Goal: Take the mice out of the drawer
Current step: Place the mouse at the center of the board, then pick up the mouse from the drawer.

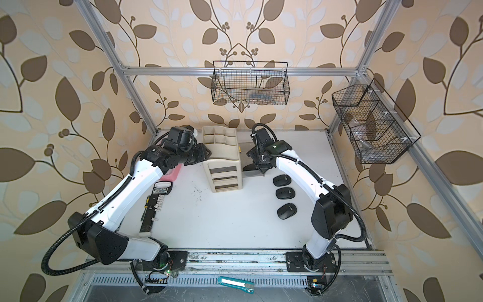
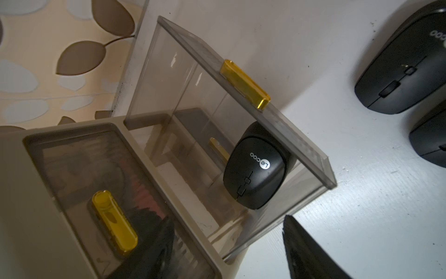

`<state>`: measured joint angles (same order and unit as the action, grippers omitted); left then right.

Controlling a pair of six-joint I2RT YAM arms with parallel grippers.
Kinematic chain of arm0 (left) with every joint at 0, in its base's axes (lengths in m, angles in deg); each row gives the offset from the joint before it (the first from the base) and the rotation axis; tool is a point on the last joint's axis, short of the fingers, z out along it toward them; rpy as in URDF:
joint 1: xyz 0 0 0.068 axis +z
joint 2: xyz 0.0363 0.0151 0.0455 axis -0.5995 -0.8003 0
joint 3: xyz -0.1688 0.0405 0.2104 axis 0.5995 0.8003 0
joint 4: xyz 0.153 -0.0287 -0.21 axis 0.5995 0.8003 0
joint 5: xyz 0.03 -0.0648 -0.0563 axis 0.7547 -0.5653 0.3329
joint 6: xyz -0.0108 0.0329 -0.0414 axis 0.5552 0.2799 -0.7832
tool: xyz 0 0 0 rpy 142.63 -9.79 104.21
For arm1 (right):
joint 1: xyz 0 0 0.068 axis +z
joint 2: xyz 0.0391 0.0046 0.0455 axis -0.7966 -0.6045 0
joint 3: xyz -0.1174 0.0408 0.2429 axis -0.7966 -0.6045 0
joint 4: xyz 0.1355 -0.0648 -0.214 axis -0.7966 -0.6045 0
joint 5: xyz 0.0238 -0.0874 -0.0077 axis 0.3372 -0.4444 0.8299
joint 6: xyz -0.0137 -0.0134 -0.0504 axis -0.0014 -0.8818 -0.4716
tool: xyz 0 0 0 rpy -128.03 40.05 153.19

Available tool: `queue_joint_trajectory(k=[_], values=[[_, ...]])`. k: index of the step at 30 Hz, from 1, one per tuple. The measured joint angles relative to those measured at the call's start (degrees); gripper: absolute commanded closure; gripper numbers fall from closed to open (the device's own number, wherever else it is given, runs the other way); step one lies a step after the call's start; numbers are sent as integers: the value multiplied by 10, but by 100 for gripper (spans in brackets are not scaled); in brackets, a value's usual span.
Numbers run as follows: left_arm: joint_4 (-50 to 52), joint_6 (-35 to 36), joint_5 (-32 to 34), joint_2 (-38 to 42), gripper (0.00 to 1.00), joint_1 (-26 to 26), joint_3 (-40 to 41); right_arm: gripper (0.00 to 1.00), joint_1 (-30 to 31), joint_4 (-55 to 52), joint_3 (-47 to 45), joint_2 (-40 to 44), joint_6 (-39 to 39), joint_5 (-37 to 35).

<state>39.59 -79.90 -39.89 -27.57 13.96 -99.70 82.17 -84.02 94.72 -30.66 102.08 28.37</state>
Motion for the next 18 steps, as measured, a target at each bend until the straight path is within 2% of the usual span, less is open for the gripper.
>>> queue_joint_trajectory(k=[18], values=[[-22,-31,3,1,74,0,12,26,-14,-40,54,-86,10,-10]])
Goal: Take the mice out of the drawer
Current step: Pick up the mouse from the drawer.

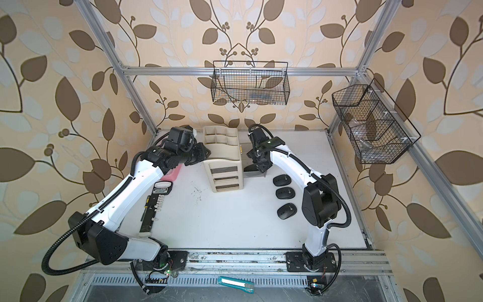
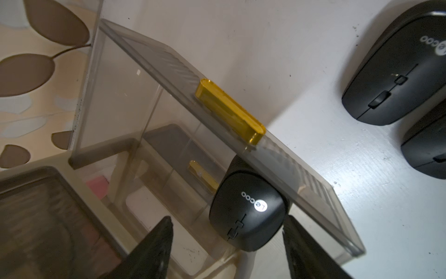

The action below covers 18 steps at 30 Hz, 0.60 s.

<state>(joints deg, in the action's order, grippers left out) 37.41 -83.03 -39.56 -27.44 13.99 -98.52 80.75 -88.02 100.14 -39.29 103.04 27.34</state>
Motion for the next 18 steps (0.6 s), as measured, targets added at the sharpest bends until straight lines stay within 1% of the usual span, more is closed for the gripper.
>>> queue_joint_trajectory(k=[7,12,18], values=[[-4,-5,2,0,75,0,1,26,0,-20,46,-45,0,0],[-4,-8,2,0,75,0,1,26,1,-28,70,-61,0,0],[-4,-12,3,0,75,0,1,28,1,-31,144,-106,-7,0]])
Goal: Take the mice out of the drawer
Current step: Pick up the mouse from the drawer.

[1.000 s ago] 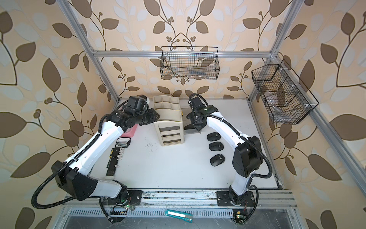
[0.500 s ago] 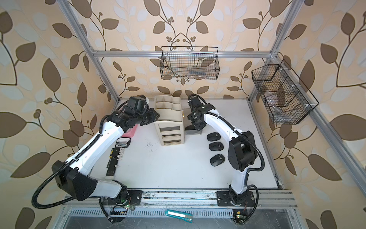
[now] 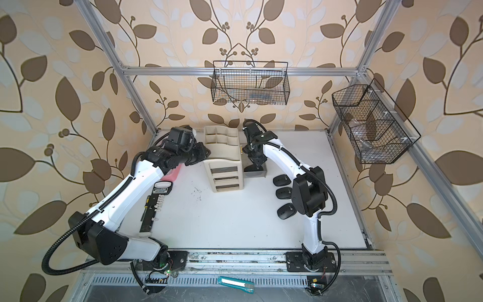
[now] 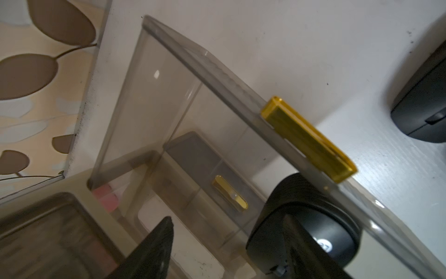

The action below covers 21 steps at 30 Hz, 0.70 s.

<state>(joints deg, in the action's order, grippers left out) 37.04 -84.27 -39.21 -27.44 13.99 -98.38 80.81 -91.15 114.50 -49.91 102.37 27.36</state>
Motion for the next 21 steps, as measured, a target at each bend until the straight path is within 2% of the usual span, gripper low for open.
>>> queue_joint_trajectory(k=[7,13,21], values=[[0,0,0,0,75,0,0,27,-1,-30,29,1,-17,-4],[-2,-4,0,0,77,0,0,27,-4,-45,-38,42,-19,7],[-13,-7,0,3,79,-1,7,25,-12,-66,-47,40,-22,20]])
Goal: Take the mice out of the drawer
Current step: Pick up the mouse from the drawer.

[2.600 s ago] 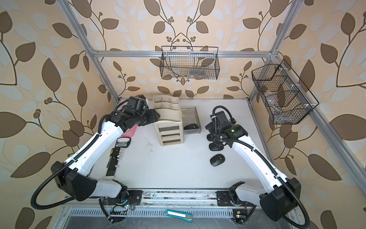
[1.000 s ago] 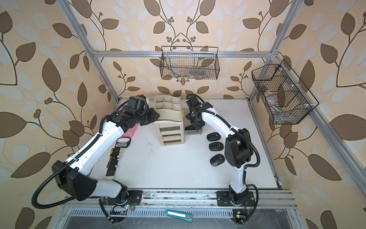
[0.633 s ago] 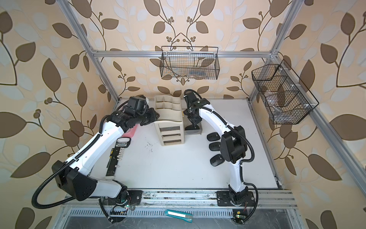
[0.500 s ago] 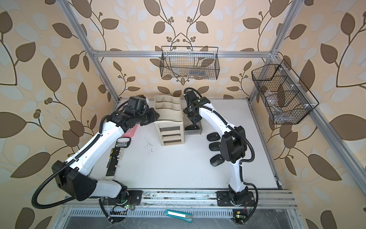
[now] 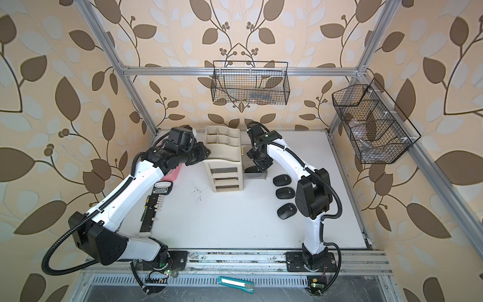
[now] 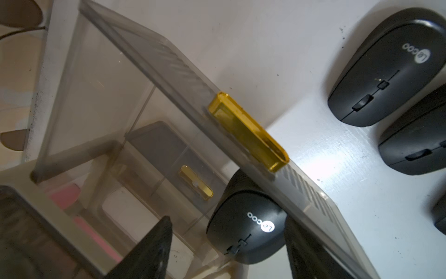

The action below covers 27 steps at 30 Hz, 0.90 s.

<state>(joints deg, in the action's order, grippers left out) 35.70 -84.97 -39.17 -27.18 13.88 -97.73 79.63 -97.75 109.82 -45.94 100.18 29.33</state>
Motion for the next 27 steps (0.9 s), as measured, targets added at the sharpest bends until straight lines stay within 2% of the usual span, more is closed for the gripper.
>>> queue_joint_trajectory(k=[5,17,24,27], values=[[-10,-9,7,5,80,-4,7,25,5,-9,14,-24,-1,4],[-12,-22,26,8,80,-7,11,25,4,-16,142,-99,-12,-8],[-12,-22,26,8,80,-7,11,25,4,-38,146,-91,-21,-13],[-12,-22,26,8,80,-8,11,25,4,-35,116,-70,-21,-3]])
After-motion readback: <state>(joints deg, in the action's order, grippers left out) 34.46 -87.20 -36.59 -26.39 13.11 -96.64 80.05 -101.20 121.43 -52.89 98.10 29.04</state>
